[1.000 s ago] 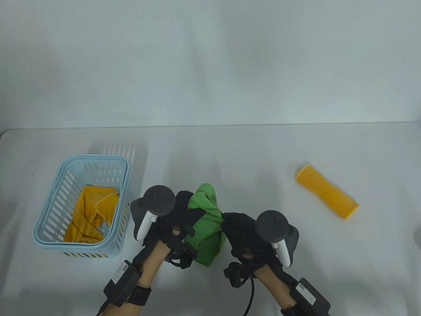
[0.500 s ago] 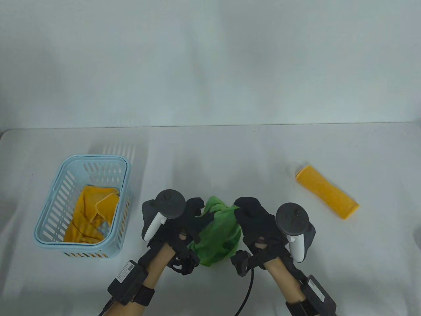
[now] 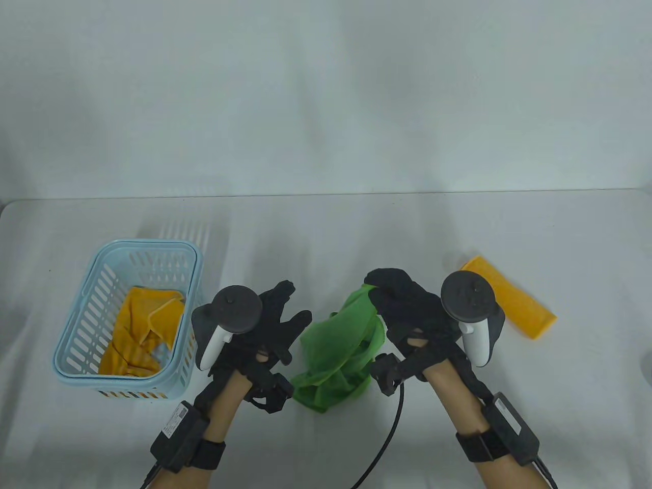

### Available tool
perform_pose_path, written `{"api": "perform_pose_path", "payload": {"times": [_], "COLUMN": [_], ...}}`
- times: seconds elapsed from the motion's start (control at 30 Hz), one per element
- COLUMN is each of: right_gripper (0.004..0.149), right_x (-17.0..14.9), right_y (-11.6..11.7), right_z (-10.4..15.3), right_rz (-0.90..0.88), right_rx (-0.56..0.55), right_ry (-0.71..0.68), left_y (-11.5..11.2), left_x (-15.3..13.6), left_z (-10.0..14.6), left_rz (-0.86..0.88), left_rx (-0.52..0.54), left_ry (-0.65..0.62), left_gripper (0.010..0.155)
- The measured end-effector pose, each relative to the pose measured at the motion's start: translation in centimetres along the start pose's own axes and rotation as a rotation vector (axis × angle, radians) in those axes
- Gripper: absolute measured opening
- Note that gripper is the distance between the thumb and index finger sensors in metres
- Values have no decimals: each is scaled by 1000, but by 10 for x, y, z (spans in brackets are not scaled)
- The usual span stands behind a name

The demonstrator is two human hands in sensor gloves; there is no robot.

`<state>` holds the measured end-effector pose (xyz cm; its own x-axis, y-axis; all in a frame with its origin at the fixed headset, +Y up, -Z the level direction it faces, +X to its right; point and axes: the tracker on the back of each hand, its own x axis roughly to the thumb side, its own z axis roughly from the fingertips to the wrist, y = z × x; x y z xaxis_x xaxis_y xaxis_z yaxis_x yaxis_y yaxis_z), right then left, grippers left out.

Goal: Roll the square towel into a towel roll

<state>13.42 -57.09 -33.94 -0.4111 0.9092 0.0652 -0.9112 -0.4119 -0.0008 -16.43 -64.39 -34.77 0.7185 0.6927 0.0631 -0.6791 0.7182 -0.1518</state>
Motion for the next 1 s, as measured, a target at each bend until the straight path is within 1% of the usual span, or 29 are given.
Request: {"api": "perform_pose_path", "payload": {"times": [0.17, 0.23, 0.33, 0.4, 0.5, 0.77, 1.0], "right_gripper": [37, 37, 36, 36, 35, 34, 34], "right_x": [42, 63, 90, 103, 122, 155, 167], "right_y": [-18, -28, -39, -45, -52, -75, -92], "right_z": [-14, -19, -23, -24, -22, -14, -10], "right_rz": [67, 88, 97, 99, 120, 74, 18], "right_rx": [-21, -44, -39, -26, -36, -48, -54], "right_ry": [-23, -47, -89, -110, -145, -220, -262], "left_y": [4, 5, 7, 8, 9, 13, 15], "left_x": [-1, 0, 1, 1, 1, -1, -4], "left_z": [1, 1, 2, 2, 3, 4, 3], "left_rz": [20, 18, 16, 20, 23, 32, 27], "left_rx": [9, 12, 20, 24, 31, 49, 62], "left_ry": [-9, -13, -18, -21, -22, -14, 0], "left_gripper": [84, 84, 84, 84, 84, 82, 79]}}
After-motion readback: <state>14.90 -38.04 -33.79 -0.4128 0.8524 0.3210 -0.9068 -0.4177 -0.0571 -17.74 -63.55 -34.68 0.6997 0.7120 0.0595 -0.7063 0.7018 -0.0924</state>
